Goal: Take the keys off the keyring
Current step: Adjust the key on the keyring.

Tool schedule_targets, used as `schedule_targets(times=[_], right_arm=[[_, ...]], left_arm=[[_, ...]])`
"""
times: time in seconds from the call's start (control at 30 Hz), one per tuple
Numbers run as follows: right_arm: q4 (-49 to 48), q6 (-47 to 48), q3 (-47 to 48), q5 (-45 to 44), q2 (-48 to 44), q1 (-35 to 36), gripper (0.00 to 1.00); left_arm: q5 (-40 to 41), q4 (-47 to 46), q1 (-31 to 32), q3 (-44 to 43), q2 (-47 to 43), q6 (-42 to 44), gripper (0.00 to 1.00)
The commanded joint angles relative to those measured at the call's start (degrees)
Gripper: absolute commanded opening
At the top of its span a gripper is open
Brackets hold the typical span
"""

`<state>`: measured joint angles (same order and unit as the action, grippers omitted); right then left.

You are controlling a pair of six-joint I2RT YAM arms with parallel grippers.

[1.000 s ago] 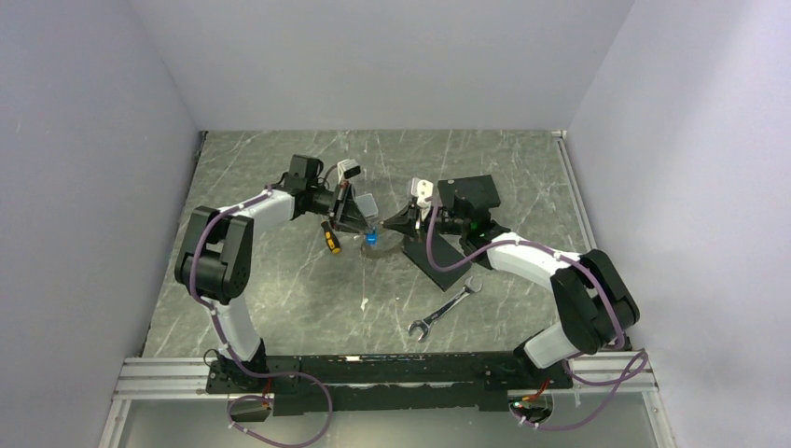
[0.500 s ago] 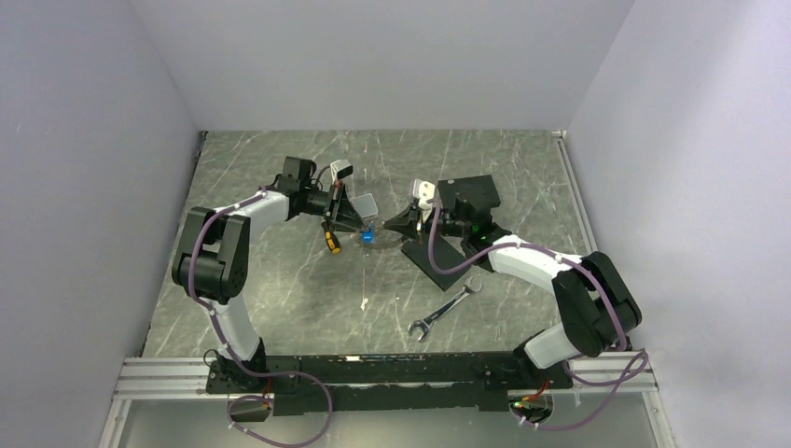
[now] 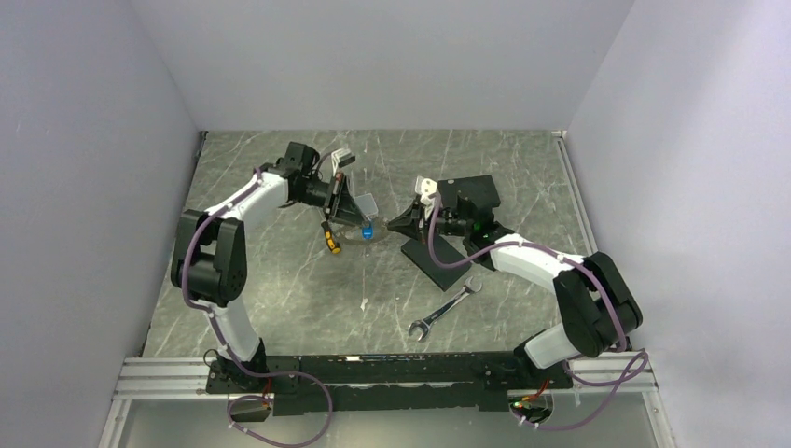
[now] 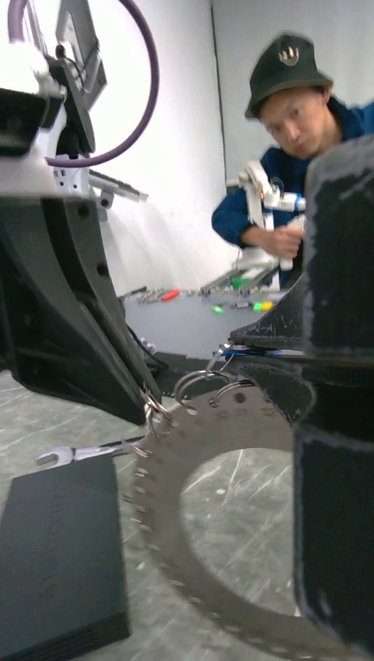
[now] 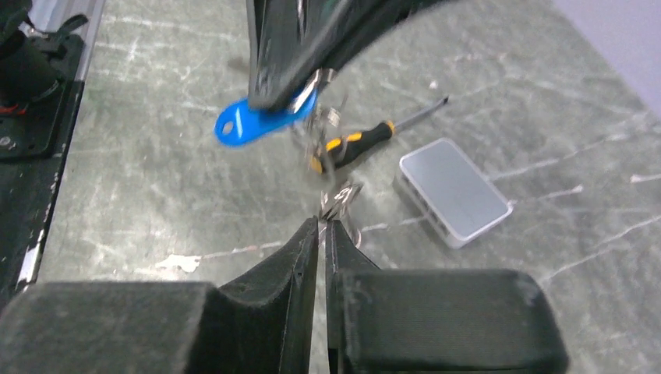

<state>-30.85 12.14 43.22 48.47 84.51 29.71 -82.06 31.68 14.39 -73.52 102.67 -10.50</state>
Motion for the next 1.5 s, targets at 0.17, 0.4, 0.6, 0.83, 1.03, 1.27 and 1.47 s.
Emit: schedule_targets(times=[0.17, 0.4, 0.6, 0.83, 1.03, 1.27, 1.47], right_arm=[[12.71, 3.39, -0.07, 4.22, -2.7, -2.62, 0.24], [11.6, -1.73, 1.41, 5.08, -4.16, -4.69, 0.4], [13.06, -3.13, 3.52, 2.37, -4.49, -4.95, 0.45], [15.18, -2.03, 4.93, 5.05, -4.52, -5.73, 0.51], [9.69, -6.11, 3.25, 9.51, -3.99, -5.7, 0.59], [-4.05, -6.0, -1.41, 12.94, -2.55, -5.43, 0.65], [-15.23, -10.5, -2.36, 12.94, -0.67, -3.58, 0.68]], left_arm=[[1.16, 24.43, 3.22, -11.03, 1.34, 26.32, 0.0], [0.81, 18.41, 4.33, -8.42, -0.9, 19.96, 0.0], [-2.12, -0.97, 4.33, -0.85, -2.73, -1.56, 0.0], [-3.13, -33.44, 4.25, 11.72, -5.11, -28.63, 0.0], [-3.81, -27.76, 4.24, 9.63, -4.59, -25.03, 0.0], [-4.92, -30.07, 4.74, 10.82, -5.62, -26.73, 0.0], [-7.28, -26.93, 6.56, 9.8, -5.72, -22.66, 0.0]])
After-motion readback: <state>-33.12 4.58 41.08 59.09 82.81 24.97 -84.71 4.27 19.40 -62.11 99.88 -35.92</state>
